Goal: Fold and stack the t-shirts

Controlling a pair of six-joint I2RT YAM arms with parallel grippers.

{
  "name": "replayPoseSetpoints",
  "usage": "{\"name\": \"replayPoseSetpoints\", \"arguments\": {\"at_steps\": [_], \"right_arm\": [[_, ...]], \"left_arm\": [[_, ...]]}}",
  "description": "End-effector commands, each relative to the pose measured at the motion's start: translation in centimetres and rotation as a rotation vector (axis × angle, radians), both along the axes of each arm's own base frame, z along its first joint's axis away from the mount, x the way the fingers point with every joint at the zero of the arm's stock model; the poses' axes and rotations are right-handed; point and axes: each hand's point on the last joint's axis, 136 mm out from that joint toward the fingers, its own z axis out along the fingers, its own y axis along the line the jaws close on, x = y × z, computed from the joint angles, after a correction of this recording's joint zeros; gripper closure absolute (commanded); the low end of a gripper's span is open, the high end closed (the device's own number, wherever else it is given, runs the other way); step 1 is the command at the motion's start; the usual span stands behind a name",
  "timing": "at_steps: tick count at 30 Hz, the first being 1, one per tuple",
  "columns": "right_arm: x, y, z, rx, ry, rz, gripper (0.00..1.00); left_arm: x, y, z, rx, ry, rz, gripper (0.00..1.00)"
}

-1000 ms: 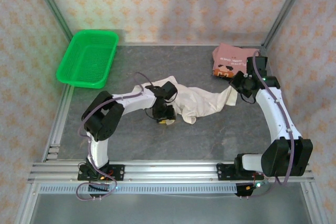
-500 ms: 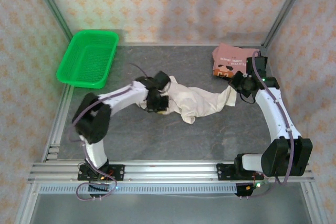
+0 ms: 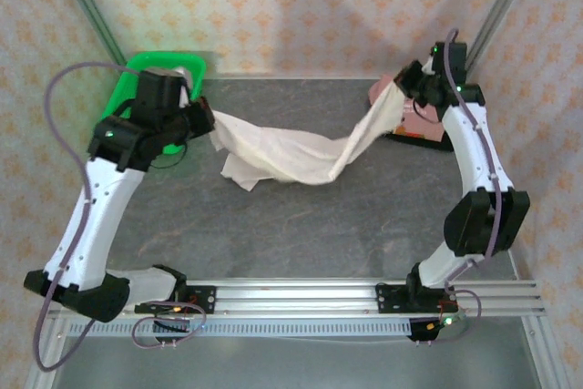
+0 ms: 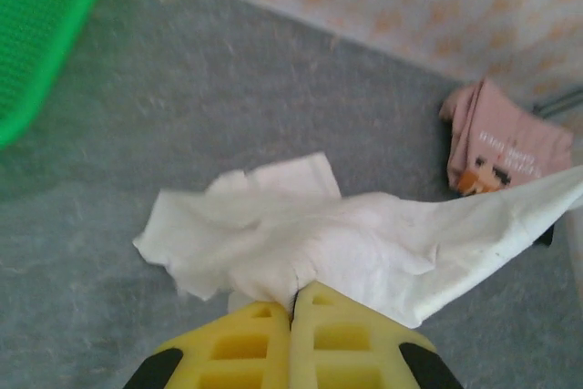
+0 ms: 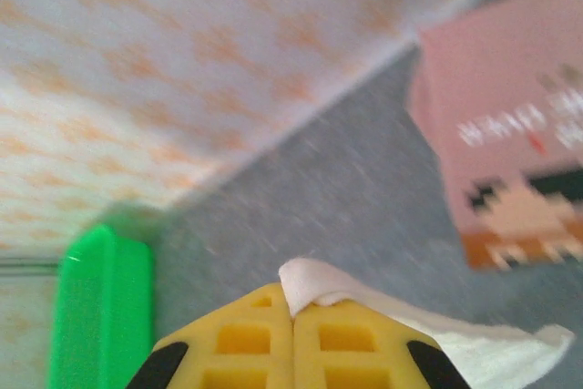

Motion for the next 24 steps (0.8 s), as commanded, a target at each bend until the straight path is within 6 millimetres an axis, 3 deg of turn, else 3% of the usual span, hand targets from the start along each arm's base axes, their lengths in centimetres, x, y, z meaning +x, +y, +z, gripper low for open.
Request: {"name": "replayPoseSetpoints", "arguments": {"at_steps": [1,4,7,12,16,20,24], "right_arm": [[3.4,0.8,8.0,0.102,-0.218,0.028,1.00],[4.6,0.7,11.0,0.087,-0.253,0.040,1.00],[4.0,0.2,10.8,0.034,-0.219,0.044,1.00],[0.7,-2.6,6.4,0.003,-0.101,-0.011,1.00],[-2.9,-7.4,2.3,0.035,0.002,-0.140,1.00],[-6.7,-10.8,-2.3,-0.026,0.146,-0.247,1.00],[-10.3,-12.3,-6.5,-0.134,0.305,-0.297,1.00]], "left_arm": [[-1.3,1.6,3.4,0.053,-0.062,0.014,1.00],[-2.4,1.1,5.5,0.018,-0.112,-0.027,1.00],[-3.9,-0.1,4.8,-0.060,-0.109,-0.081,1.00],[-6.1,-5.3,-0.9,-0.293,-0.030,-0.208,1.00],[-8.9,-10.7,-5.6,-0.319,0.079,-0.394,1.00],[-12.5,-16.4,-10.5,-0.360,0.255,-0.625,1.00],[-16.1,-18.7,-15.3,-0.417,0.455,-0.784,1.00]]}}
